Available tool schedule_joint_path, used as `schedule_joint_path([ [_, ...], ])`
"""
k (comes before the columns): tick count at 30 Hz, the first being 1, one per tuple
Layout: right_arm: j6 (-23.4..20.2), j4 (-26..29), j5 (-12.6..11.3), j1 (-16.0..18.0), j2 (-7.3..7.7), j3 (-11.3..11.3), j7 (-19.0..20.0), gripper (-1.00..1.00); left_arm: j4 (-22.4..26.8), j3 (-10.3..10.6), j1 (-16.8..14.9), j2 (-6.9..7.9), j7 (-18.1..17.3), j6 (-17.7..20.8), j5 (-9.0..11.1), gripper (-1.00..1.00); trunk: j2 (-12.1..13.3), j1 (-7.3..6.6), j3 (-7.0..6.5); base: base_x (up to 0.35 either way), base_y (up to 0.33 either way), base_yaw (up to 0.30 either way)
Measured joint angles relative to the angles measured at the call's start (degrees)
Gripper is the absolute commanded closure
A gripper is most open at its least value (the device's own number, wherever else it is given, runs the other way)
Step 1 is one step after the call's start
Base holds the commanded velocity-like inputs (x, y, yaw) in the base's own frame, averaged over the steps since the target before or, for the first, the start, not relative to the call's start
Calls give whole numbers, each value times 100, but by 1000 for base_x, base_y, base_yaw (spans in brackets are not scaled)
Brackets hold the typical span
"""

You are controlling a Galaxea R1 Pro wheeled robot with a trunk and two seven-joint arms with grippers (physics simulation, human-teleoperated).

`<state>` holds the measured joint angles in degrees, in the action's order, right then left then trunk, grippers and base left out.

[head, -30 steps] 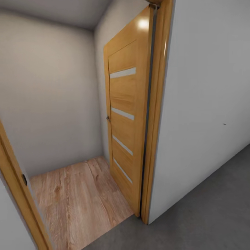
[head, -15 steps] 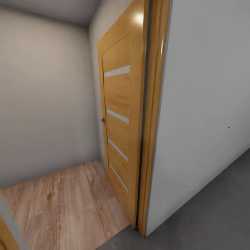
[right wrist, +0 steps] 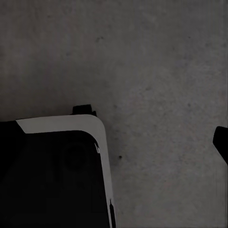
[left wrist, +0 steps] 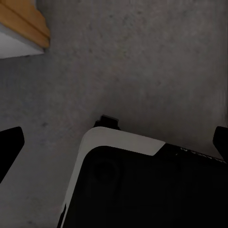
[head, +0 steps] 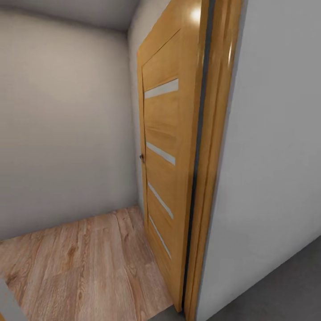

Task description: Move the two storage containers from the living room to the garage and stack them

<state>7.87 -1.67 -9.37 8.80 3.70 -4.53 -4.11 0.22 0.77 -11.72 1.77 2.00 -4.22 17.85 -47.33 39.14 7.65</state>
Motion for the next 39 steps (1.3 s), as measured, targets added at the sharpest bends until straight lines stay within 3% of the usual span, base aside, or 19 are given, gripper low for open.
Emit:
schedule_joint_path([
  [27, -14, 0, 82, 0, 14, -54, -48, -100, 0, 0, 0, 8, 0, -17, 15, -100, 0, 1, 0, 289, -143, 267],
  [39, -14, 1, 80, -2, 26, -69, -53, -100, -8, 1, -1, 9, 4, -27, 29, -100, 1, 3, 0, 66, -33, 267],
])
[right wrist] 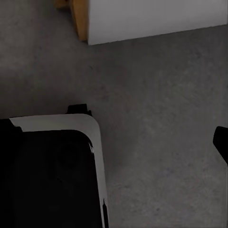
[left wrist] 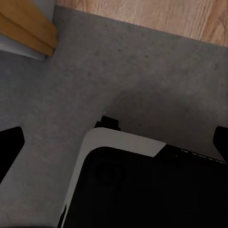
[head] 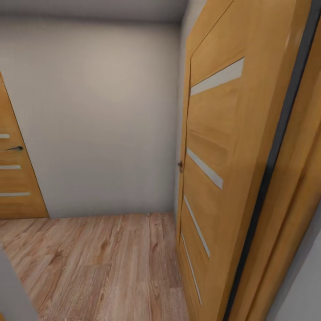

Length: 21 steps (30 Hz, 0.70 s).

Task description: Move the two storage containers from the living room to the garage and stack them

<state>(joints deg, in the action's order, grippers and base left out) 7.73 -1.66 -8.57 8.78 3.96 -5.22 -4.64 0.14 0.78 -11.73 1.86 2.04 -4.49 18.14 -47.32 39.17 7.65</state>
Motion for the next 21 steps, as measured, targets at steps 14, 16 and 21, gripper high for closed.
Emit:
schedule_joint_path([
  [14, 1, -1, 0, -1, 0, -3, 0, -100, -1, 0, 0, 0, -1, 0, 0, -100, 0, 0, 0, 0, 0, 267],
  [16, 3, -1, 0, 0, 0, -2, 0, -100, 0, 0, 0, 0, 1, 0, 0, -100, 0, 0, 0, 0, 0, 267],
  [21, 2, -1, -3, -1, 1, 1, 1, -100, -2, 0, 0, -1, 5, -1, 1, -100, 0, 0, 0, 0, 0, 112],
])
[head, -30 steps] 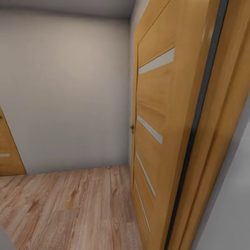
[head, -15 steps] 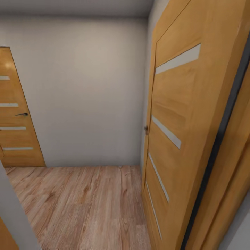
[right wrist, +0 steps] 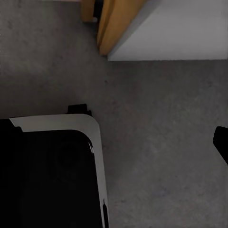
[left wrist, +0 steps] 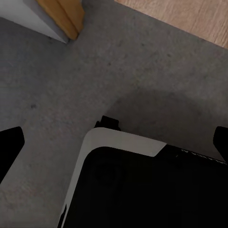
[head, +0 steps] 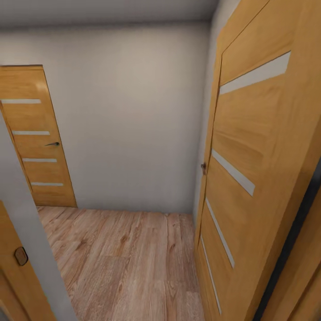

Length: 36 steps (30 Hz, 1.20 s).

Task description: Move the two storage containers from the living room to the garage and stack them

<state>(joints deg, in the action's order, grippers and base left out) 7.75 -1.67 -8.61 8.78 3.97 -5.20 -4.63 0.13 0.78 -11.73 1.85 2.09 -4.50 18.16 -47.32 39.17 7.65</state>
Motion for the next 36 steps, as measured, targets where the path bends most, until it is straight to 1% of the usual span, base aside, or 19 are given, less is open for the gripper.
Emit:
schedule_joint_path([
  [12, 9, 0, 5, 0, 0, 7, 1, -100, -1, 0, 0, 0, -2, 0, 0, -100, 0, 0, 0, 0, 7, 5],
  [24, 7, 0, 5, 0, 9, 13, 2, -100, -1, 0, -1, -2, -6, 16, 0, -100, 0, -1, 0, 84, 245, 0],
  [28, 6, 0, -3, 0, 9, 27, 1, -100, -1, 1, 0, -1, -6, 11, 0, -100, 0, 0, 0, 26, 58, -10],
  [36, 5, 1, -11, 1, 6, 33, 1, -100, -1, -1, -1, -2, -1, 9, 0, -100, 0, 0, 0, 2, 4, -146],
])
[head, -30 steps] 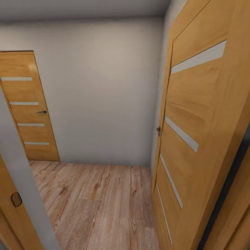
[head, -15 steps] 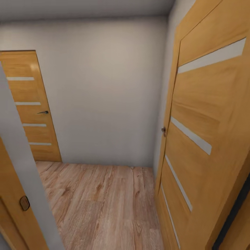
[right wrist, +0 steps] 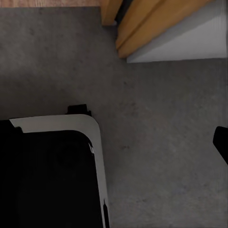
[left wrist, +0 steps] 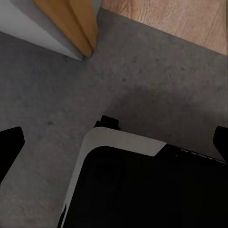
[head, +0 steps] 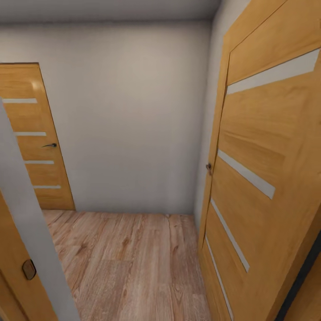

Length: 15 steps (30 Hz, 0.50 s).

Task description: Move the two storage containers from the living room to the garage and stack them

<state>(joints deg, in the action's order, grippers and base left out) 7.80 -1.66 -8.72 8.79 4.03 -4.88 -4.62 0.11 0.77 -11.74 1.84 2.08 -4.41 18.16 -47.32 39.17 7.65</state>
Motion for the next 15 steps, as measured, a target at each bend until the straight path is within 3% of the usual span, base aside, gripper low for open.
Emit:
schedule_joint_path([
  [7, 1, -1, 14, 0, 2, -20, -1, -100, 1, 0, 0, -6, -2, 0, 0, -100, 0, 0, 0, 0, 0, -11],
  [15, -7, 0, 207, -8, -36, -60, -2, -100, 1, 5, 0, -7, -7, 0, -8, -100, 0, 0, 0, 0, 0, 0],
])
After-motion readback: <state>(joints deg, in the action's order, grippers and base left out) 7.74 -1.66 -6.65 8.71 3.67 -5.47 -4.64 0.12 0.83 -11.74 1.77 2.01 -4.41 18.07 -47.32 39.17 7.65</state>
